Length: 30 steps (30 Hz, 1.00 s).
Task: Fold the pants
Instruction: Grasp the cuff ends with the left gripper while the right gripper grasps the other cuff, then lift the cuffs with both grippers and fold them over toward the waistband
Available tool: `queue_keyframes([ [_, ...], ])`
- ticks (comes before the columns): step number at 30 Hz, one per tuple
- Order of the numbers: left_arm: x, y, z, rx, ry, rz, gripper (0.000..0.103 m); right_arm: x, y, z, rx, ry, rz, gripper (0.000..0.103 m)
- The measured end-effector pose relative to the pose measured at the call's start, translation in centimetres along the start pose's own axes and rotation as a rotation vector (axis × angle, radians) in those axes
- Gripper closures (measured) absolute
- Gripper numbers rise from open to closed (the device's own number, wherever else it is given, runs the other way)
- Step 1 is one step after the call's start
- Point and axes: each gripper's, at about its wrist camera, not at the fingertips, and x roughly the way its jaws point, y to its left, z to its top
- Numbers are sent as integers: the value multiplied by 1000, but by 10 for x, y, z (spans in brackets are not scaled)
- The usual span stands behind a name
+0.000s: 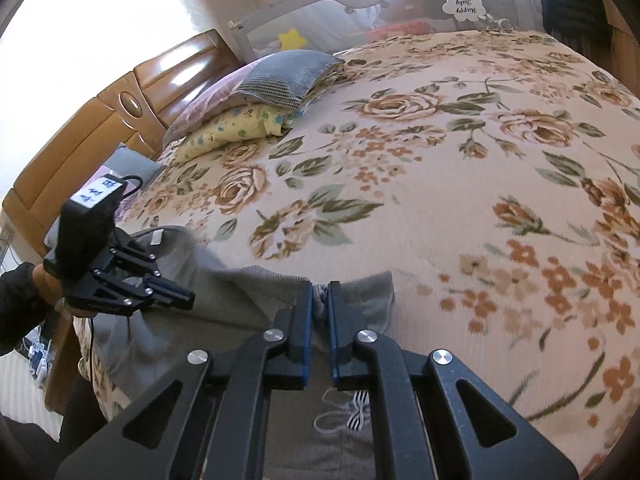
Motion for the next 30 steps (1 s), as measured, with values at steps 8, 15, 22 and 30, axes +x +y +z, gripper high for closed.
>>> queue_keyframes([
  [8, -8, 1, 33, 113, -71, 261, 40, -9, 3, -19, -4, 11, 24, 95],
  [15, 41, 18, 43, 311, 109, 288, 38, -10, 6, -18, -12, 11, 26, 95],
  [22, 43, 25, 35, 264, 159, 195, 99, -11, 6, -14, -35, 20, 15, 95],
  [30, 9, -15, 11, 208, 132, 150, 101, -21, 4, -19, -47, 22, 7, 95],
])
